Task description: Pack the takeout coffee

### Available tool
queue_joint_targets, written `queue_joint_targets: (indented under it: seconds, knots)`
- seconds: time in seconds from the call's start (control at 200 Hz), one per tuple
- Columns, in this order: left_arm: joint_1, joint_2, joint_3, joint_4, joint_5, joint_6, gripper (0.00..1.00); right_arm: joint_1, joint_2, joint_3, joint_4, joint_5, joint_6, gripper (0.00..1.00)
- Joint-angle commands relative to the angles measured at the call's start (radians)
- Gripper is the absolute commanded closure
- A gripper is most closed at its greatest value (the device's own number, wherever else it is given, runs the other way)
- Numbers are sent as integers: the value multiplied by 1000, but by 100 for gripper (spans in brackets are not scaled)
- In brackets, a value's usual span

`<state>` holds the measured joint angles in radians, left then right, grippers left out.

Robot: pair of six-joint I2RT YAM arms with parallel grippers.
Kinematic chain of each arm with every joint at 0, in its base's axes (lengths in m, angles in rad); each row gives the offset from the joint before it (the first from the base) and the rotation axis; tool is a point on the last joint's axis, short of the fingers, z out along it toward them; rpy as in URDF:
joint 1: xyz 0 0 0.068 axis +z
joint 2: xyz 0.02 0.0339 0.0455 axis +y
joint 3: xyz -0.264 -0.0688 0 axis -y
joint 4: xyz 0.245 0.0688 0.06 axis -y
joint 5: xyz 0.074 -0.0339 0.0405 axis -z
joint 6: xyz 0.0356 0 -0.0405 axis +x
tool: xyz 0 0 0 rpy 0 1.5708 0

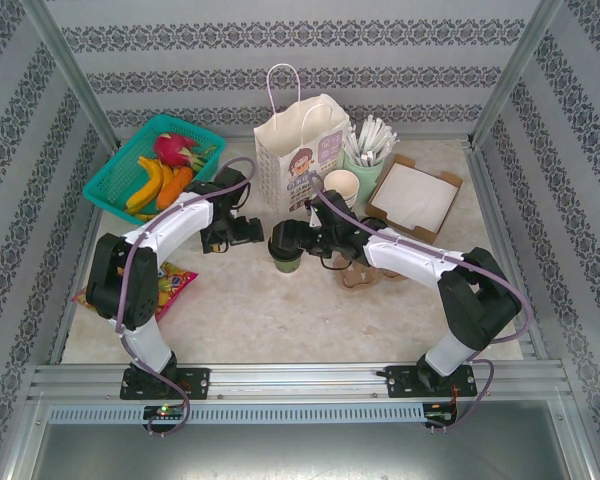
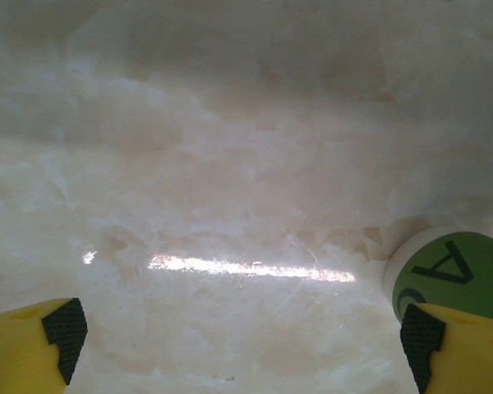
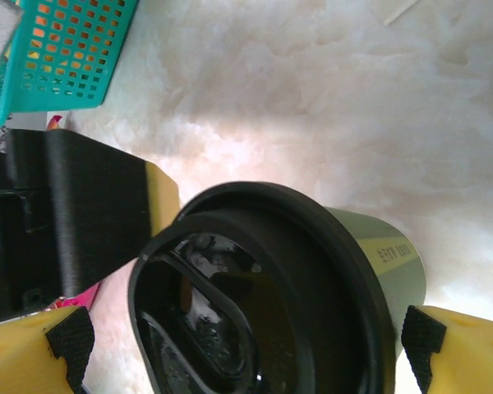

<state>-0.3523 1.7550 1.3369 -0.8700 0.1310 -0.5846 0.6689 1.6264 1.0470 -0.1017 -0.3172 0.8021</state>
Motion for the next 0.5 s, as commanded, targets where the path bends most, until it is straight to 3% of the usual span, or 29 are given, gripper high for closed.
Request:
queue_joint_targets:
  seconds: [0.0, 0.495]
  knots:
    - [-5, 12, -13, 30, 14, -15, 0, 17, 29, 51, -40, 26, -34, 2]
    - [-6, 13, -24, 38, 35, -9, 0, 51, 93, 133, -151, 64, -77, 2]
